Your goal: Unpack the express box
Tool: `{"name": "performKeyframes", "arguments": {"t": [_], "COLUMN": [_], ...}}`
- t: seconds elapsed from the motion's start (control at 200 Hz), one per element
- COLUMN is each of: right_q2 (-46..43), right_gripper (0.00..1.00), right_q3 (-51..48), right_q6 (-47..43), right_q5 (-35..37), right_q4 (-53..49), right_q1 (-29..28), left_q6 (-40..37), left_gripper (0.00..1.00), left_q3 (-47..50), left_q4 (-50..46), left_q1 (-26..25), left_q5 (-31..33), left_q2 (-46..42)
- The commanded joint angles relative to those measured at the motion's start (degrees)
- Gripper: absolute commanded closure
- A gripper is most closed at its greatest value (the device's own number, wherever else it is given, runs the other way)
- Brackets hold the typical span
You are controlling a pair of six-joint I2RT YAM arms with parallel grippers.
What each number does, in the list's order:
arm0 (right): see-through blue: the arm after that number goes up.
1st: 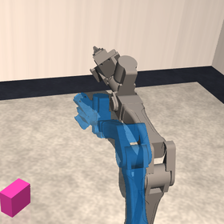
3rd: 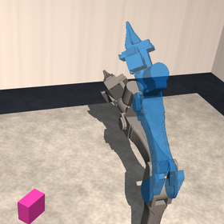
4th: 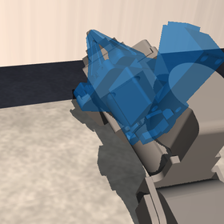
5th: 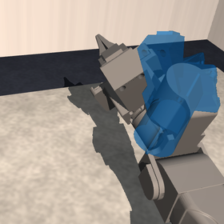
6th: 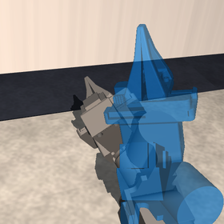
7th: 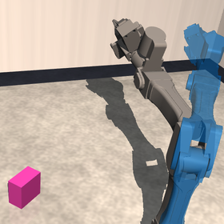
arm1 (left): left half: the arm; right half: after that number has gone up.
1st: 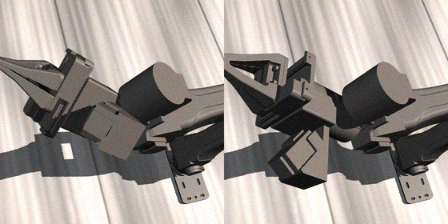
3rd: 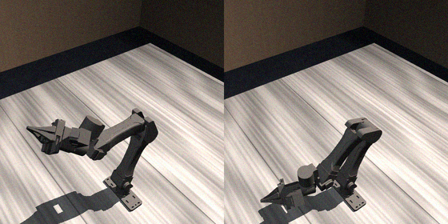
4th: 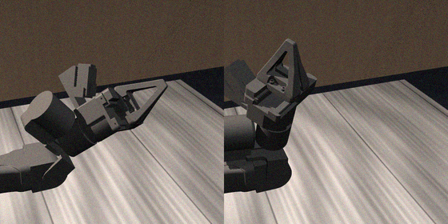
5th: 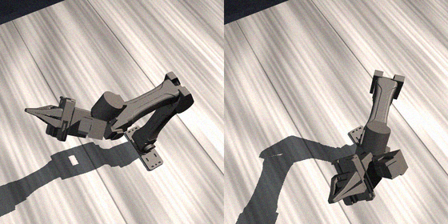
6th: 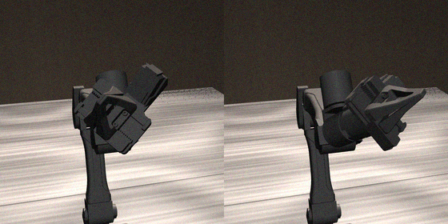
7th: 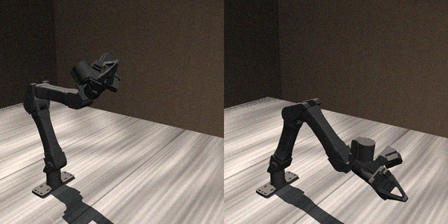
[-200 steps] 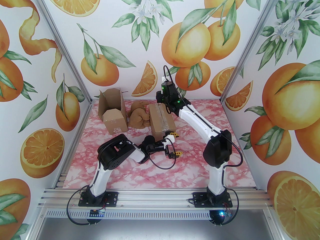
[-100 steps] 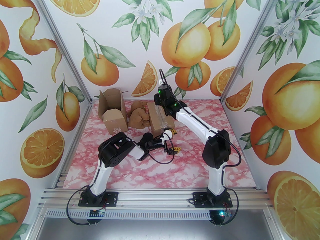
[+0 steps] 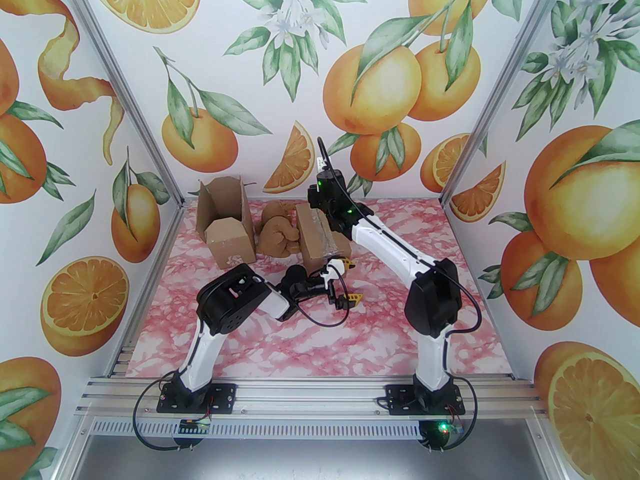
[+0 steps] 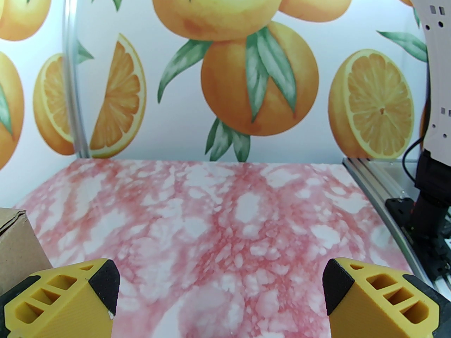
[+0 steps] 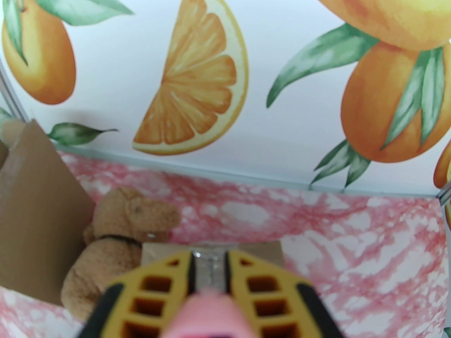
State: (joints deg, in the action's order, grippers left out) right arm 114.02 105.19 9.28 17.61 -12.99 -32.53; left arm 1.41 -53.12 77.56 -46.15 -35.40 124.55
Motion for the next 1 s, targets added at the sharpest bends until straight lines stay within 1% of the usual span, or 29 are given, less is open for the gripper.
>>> {"name": "performKeyframes", "arguments": {"t": [0.0, 0.42, 0.736, 0.796, 0.996], "right_q2": [0.86, -1.55, -5.84, -6.54, -7.99], "right_gripper": [1.0, 1.0, 1.0, 1.0, 1.0], "right_q3": [-1.55, -6.39, -9.82, -11.28, -11.76], "right_q6": [-1.1, -0.77, -0.66, -0.5, 0.12], "right_q5": [0.47, 0.12, 1.02, 1.27, 2.03], "right_q4": [2.1, 2.27, 1.75, 1.2, -1.38], "right_q1": [0.52, 0.38, -0.15, -0.41, -1.29], "left_q6": [0.66, 0.44, 1.14, 1.31, 2.33], "left_gripper": [0.01, 0.0, 0.0, 0.01, 0.01], "left_q3": [-1.93, -2.24, -2.77, -2.86, -3.19], "left_q4": [-0.38, -0.92, -1.25, -1.35, -1.46], "left_q1": [0.17, 0.19, 0.74, 0.76, 0.84], "left_q5": [1.55, 3.75, 7.11, 8.05, 10.25], "left_q2": [1.02, 1.43, 1.67, 1.83, 1.98]}}
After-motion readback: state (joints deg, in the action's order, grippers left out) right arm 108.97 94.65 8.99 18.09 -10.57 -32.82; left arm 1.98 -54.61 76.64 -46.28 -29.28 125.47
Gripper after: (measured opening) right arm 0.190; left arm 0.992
